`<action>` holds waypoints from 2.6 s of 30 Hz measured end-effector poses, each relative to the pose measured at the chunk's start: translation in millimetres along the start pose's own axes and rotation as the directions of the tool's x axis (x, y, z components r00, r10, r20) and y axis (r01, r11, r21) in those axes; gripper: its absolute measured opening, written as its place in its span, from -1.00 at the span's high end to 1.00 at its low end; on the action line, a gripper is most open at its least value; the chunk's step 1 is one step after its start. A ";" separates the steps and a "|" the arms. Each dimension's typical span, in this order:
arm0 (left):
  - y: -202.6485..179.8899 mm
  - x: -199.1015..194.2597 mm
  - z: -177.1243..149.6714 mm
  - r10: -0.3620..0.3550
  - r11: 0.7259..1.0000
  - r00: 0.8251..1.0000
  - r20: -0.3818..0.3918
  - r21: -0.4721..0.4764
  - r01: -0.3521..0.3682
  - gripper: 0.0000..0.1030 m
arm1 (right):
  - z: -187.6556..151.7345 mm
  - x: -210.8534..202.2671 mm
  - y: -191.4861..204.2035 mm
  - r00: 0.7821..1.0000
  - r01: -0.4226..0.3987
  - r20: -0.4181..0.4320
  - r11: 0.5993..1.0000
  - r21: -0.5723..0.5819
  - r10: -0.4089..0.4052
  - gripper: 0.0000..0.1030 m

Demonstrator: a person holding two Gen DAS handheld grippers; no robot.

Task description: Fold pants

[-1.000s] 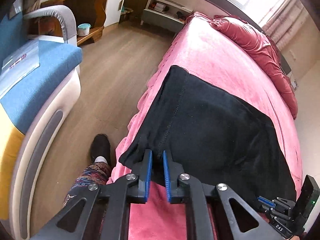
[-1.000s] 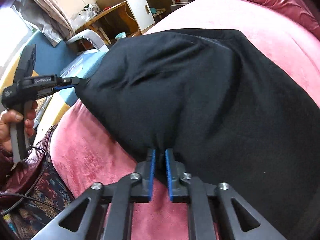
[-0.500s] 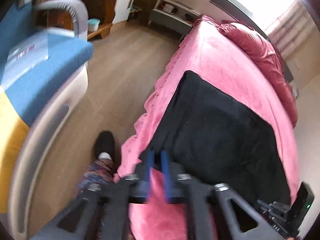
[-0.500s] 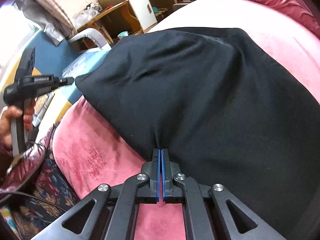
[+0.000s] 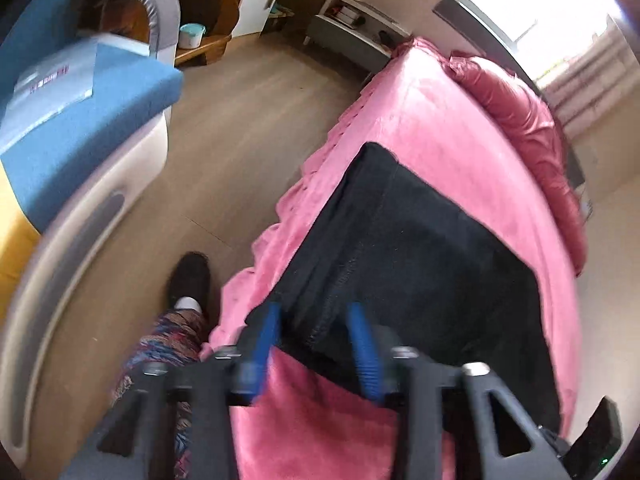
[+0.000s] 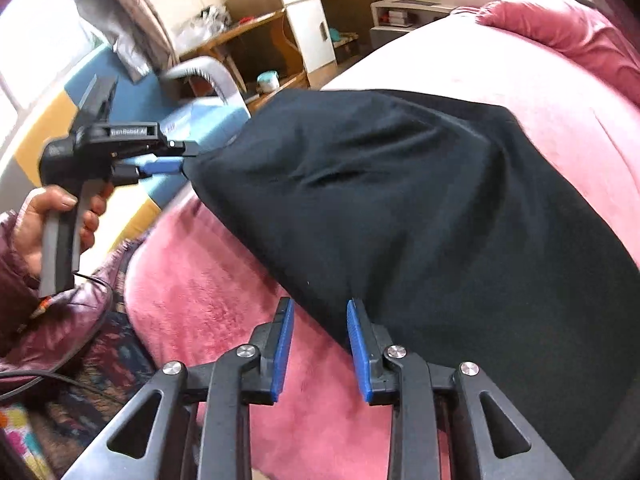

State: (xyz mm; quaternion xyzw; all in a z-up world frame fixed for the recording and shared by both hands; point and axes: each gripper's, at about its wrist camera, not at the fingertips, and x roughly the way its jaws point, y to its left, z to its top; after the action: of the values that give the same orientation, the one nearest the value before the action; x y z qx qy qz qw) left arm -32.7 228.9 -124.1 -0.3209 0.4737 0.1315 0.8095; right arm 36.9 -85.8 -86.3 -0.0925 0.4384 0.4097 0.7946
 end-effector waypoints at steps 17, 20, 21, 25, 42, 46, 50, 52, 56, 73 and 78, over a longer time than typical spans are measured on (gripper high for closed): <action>-19.4 -12.4 -14.6 0.205 0.952 0.973 0.109 0.209 -0.224 0.78 | 1.1 35.3 1.4 0.997 -0.047 -0.066 0.999 0.018 0.048 0.87; -19.4 -16.7 -14.2 0.244 0.942 0.959 0.143 0.200 -0.269 0.55 | 3.1 37.0 -2.3 0.996 -0.065 -0.060 0.997 0.049 0.068 0.85; -19.4 -19.8 -12.3 0.241 0.944 0.958 0.155 0.192 -0.269 0.43 | 2.2 34.9 -2.9 0.996 -0.067 -0.055 0.996 0.052 0.070 0.84; -27.8 -39.6 -10.9 0.229 0.945 0.948 0.221 0.185 -0.271 0.39 | 1.9 28.8 -5.5 0.996 -0.081 -0.037 0.994 0.078 0.084 0.70; -95.9 -59.9 -27.1 0.090 0.917 0.957 0.276 0.353 -0.187 0.38 | -25.9 -35.3 -60.9 0.997 0.004 0.068 0.965 0.262 -0.023 0.14; -111.1 -43.0 -34.7 0.081 0.899 0.969 0.232 0.403 -0.171 0.38 | -42.3 -43.9 -90.0 0.995 0.048 0.070 0.934 0.354 -0.078 0.14; -117.0 -14.7 -41.7 0.106 0.884 0.980 0.167 0.435 -0.169 0.38 | -59.5 -59.0 -117.0 0.987 0.094 0.076 0.898 0.430 -0.140 0.14; -114.5 1.7 -43.0 0.134 0.881 0.981 0.138 0.437 -0.181 0.38 | -67.1 -64.7 -127.3 0.983 0.122 0.069 0.881 0.457 -0.172 0.14; -96.8 39.0 -39.6 0.209 0.888 0.976 0.054 0.407 -0.213 0.33 | -84.3 -67.5 -145.5 0.973 0.187 0.022 0.838 0.512 -0.231 0.14; -130.6 8.5 -51.4 0.029 0.890 0.996 0.084 0.452 -0.064 0.30 | -161.1 -136.9 -205.5 0.955 0.087 0.129 0.668 0.739 -0.267 0.37; -153.9 17.1 -76.2 -0.020 0.828 1.000 0.012 0.560 0.010 0.30 | -229.4 -195.1 -240.9 0.908 -0.012 0.207 0.470 0.882 -0.364 0.36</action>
State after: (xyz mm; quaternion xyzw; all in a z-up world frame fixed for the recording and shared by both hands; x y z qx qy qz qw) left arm 3.7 61.4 -104.1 -0.0725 0.4818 -0.0168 0.8731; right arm 16.2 -469.0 -124.0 0.3533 0.4150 0.0559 0.8365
